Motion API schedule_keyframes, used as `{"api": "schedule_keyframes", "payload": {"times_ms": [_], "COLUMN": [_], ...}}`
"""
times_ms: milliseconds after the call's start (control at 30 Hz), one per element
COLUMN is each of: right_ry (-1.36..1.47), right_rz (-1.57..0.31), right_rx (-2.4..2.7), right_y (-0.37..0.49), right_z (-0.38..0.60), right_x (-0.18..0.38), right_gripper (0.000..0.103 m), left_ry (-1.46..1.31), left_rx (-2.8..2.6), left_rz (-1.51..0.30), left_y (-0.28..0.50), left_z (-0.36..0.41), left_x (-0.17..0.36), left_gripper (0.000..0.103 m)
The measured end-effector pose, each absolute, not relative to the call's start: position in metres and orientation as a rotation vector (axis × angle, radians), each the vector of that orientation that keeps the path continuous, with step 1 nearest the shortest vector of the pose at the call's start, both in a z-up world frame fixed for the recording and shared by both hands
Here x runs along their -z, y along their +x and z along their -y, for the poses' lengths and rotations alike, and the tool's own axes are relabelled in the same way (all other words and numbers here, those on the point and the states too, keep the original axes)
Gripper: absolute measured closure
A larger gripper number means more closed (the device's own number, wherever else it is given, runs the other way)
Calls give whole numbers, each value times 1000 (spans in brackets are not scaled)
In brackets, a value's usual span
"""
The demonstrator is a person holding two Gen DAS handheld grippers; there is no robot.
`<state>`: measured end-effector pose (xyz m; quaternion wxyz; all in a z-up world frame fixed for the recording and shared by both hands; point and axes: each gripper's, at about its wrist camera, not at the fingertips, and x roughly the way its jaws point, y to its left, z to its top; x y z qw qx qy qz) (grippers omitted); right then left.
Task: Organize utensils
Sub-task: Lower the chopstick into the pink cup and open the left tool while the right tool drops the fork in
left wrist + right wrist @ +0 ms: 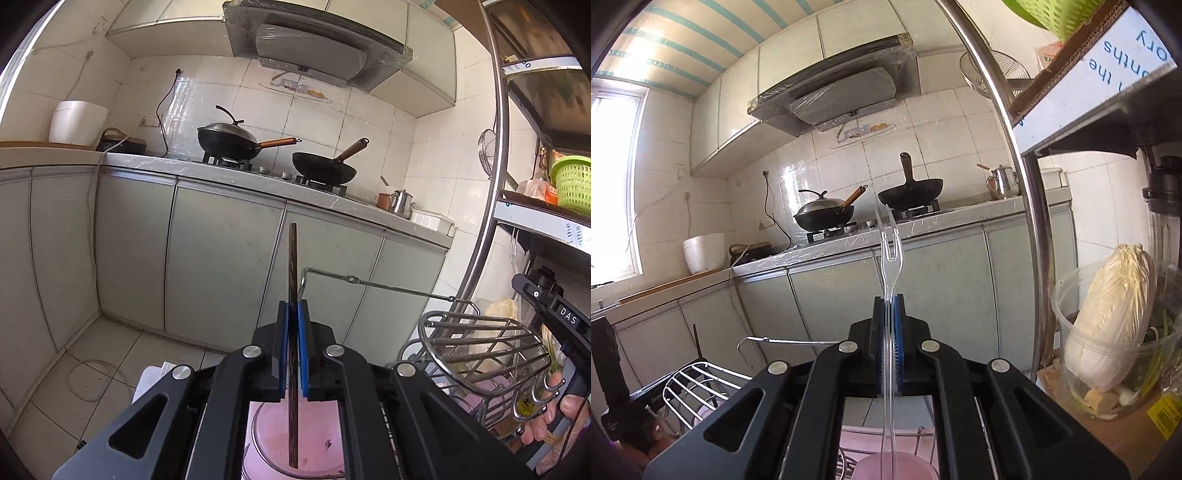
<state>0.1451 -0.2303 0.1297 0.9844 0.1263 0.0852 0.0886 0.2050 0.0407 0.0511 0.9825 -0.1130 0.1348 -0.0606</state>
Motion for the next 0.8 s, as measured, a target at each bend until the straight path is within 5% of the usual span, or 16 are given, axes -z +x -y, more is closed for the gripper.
{"api": "schedule_keyframes", "payload": {"times_ms": [533, 600, 700, 800], "right_ry": [277, 284, 292, 302], "right_rz": [-419, -444, -474, -489], "right_rx": [-185, -177, -177, -179], "right_y": [123, 122, 117, 109], "right_z": [230, 231, 233, 237], "right_x": [-103, -104, -105, -107], "right_gripper": [98, 98, 97, 83], "left_ry": [-285, -306, -338, -331], "left_rx": [161, 157, 155, 148], "left_rz": [-400, -419, -426, -404], "left_y": [196, 197, 192, 182], "left_z": [-53, -55, -61, -63], "left_x": [-46, -49, -53, -60], "left_gripper": [98, 95, 63, 57]}}
